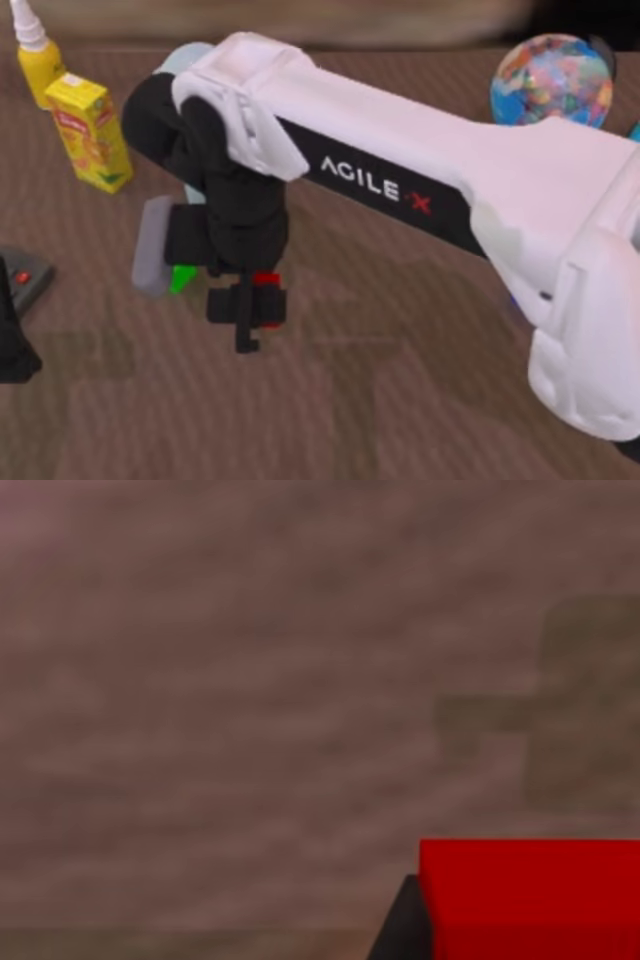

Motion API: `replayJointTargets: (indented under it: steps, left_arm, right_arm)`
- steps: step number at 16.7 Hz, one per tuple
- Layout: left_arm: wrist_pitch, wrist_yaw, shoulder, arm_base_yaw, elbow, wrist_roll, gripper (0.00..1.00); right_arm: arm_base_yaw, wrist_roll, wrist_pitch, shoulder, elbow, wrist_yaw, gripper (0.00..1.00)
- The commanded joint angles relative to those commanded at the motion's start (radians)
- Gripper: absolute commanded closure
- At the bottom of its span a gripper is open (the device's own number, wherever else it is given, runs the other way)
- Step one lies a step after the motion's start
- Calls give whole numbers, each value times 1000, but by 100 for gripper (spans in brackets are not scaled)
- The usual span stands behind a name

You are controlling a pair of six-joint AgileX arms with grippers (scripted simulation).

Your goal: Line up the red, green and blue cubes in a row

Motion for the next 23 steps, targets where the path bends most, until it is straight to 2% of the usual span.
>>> replayJointTargets:
  steps: [7, 12, 23]
  left_arm:
    - [0, 0, 0, 0, 0, 0, 0]
    - [0, 0, 0, 0, 0, 0, 0]
    - [0, 0, 0, 0, 0, 0, 0]
  right_arm:
    - [2, 0, 230, 16, -218, 0, 100]
    - [3, -1, 247, 18, -235, 1, 100]
    - [3, -1, 247, 18, -235, 1, 17]
